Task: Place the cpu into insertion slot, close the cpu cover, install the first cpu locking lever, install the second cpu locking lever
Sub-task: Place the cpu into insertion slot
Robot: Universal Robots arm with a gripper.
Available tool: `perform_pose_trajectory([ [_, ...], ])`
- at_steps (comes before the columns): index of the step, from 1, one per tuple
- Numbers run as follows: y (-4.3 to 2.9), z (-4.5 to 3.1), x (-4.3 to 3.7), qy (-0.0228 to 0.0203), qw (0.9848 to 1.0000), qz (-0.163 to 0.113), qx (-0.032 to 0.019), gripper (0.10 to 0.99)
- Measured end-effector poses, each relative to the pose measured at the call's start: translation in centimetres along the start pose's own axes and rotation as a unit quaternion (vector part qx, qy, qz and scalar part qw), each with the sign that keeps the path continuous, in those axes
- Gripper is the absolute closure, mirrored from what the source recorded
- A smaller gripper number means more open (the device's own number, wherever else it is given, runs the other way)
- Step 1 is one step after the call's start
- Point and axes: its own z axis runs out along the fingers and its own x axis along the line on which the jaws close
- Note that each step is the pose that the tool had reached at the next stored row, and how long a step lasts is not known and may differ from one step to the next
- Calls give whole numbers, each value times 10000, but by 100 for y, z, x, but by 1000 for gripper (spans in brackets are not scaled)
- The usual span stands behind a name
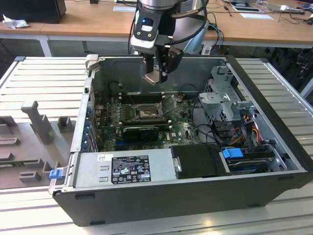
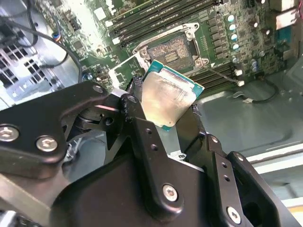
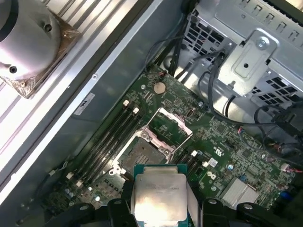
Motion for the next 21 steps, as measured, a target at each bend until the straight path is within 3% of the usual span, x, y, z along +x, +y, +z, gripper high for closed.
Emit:
perform_pose_trajectory([
  [3, -3, 33, -1, -32, 9993, 371, -6, 557],
  [7, -5, 53, -1, -52, 9980, 624, -8, 557],
  [21, -12, 122, -2, -88, 9942, 1070, -11, 557],
])
